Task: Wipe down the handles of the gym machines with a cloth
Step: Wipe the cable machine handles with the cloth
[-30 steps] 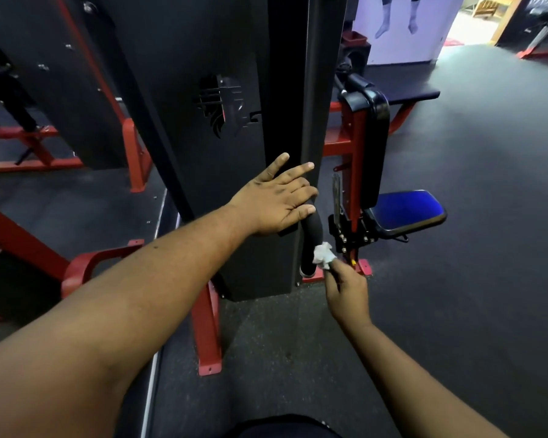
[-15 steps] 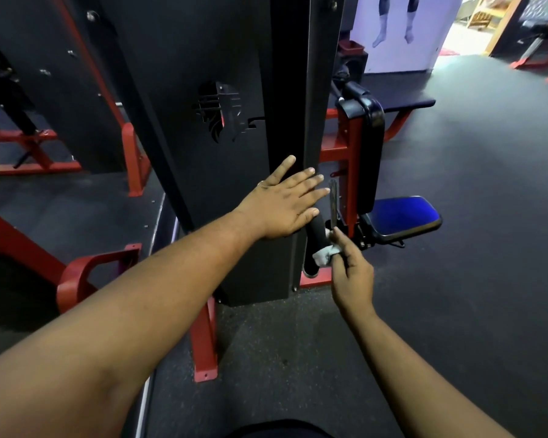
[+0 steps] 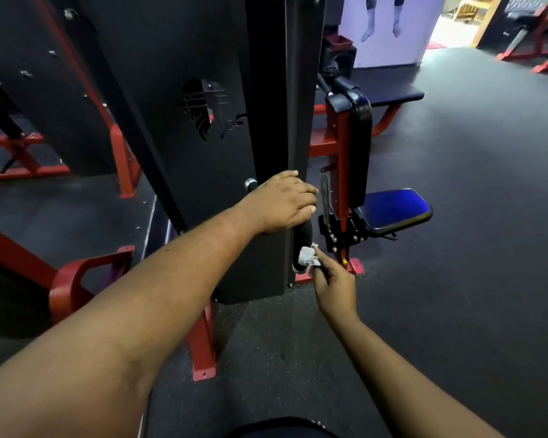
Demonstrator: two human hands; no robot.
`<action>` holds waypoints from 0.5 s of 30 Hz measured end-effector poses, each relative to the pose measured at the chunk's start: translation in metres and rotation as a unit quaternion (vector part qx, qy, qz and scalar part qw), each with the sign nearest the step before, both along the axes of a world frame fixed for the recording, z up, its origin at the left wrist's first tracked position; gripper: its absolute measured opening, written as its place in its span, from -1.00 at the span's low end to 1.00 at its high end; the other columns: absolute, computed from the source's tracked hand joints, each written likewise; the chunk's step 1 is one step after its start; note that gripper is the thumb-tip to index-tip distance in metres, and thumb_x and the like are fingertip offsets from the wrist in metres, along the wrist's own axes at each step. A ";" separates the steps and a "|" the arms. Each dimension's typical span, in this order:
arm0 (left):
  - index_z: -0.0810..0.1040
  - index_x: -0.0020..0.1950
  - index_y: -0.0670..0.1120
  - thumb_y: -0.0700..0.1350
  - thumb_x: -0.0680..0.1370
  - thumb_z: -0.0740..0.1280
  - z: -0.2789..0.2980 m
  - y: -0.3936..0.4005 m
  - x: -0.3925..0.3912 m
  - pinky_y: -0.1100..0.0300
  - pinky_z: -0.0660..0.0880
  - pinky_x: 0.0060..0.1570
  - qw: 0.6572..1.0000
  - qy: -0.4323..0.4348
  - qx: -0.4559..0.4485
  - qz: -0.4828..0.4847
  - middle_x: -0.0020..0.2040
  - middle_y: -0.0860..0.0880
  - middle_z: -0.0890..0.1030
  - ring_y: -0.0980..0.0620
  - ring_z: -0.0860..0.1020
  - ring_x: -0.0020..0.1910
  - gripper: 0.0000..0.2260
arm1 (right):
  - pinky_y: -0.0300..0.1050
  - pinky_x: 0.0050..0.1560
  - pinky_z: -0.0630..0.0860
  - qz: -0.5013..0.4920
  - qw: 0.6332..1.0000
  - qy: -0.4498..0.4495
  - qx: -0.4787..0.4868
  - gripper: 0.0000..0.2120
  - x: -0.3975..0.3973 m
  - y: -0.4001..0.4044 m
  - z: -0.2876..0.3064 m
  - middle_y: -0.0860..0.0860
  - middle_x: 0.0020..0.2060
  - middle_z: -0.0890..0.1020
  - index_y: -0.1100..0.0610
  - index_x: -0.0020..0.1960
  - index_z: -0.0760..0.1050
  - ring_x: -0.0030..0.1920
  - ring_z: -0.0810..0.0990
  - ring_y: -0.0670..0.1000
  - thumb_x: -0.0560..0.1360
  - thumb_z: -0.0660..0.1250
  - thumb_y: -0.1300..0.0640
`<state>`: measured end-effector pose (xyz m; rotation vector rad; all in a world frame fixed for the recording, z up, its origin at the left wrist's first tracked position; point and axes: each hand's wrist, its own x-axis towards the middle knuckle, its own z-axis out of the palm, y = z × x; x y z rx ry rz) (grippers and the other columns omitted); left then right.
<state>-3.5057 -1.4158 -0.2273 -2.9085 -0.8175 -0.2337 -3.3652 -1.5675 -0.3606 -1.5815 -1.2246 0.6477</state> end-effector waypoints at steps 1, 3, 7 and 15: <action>0.63 0.29 0.00 0.14 0.66 0.00 0.000 0.000 0.000 0.02 0.04 0.56 1.000 -0.002 -0.009 0.004 0.45 0.00 0.53 0.00 0.44 0.44 -0.52 | 0.03 0.14 0.62 -0.012 1.000 0.016 0.021 -0.51 0.001 0.003 0.007 -0.13 0.11 0.67 -0.11 0.42 0.44 0.02 0.62 -0.28 0.60 0.31 0.32; 0.61 0.34 0.02 0.18 0.62 -0.06 -0.002 -0.001 0.001 0.01 0.03 0.57 0.999 -0.013 -0.033 0.009 0.49 0.01 0.49 -0.01 0.40 0.48 -0.45 | -0.15 0.22 0.56 -0.032 0.996 0.031 0.077 -0.56 -0.003 0.015 0.025 -0.14 0.19 0.65 -0.07 0.42 0.46 0.15 0.59 -0.29 0.62 0.30 0.29; 0.48 0.50 0.03 0.12 0.68 0.03 -0.007 -0.001 0.000 0.02 -0.02 0.59 0.998 -0.035 -0.040 0.016 0.58 0.01 0.37 -0.02 0.27 0.57 -0.54 | -0.23 0.19 0.53 -0.034 0.994 -0.015 0.104 -0.57 -0.021 0.029 0.031 -0.02 0.16 0.68 0.02 0.43 0.52 0.14 0.62 -0.13 0.60 0.30 0.30; 0.51 0.47 0.03 0.14 0.66 0.01 -0.005 -0.006 -0.009 0.02 -0.05 0.59 0.997 -0.045 -0.053 0.012 0.60 -0.01 0.32 -0.03 0.22 0.60 -0.51 | -0.08 0.05 0.59 0.026 0.997 -0.067 -0.026 -0.63 -0.004 -0.002 -0.025 -0.05 -0.03 0.69 -0.01 0.28 0.61 0.00 0.68 0.00 0.58 0.33 0.34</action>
